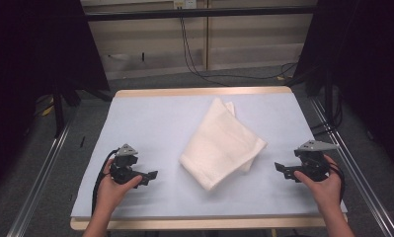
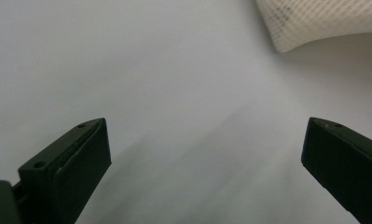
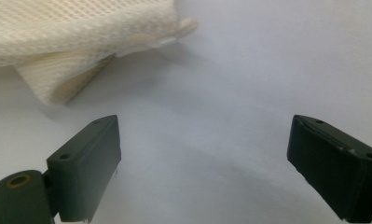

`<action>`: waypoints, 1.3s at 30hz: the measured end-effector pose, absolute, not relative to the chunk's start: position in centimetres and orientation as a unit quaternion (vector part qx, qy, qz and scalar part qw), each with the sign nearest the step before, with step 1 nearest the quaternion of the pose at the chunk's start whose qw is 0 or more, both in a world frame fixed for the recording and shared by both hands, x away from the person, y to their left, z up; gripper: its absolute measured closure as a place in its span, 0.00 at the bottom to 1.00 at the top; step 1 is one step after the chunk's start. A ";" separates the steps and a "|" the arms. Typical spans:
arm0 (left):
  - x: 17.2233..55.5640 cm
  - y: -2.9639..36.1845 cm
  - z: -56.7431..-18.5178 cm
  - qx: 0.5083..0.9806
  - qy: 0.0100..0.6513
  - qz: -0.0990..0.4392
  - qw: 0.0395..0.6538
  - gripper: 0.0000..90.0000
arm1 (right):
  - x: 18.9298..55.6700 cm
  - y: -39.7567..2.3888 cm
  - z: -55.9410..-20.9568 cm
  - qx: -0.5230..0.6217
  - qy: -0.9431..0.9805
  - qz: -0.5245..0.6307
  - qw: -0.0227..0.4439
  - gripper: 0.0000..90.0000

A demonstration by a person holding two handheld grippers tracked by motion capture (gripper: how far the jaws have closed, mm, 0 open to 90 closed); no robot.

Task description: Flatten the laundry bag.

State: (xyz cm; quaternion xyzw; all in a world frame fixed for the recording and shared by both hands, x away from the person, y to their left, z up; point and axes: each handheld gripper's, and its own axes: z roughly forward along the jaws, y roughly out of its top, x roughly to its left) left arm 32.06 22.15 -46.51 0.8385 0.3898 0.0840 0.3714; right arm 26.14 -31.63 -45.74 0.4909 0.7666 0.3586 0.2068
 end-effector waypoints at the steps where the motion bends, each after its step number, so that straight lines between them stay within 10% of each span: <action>1: 32.2 22.0 -46.4 0.847 0.380 0.082 0.362 0.01 | 26.0 -31.5 -45.6 0.491 0.767 0.358 0.205 0.10; 28: 30.4 15.1 -45.0 0.874 0.283 0.015 0.395 0.02 | 26.3 -28.4 -45.2 0.450 0.793 0.364 0.190 0.11; 39: 29.3 13.0 -45.0 0.884 0.261 -0.009 0.389 0.02 | 27.1 -26.7 -45.2 0.400 0.819 0.374 0.172 0.52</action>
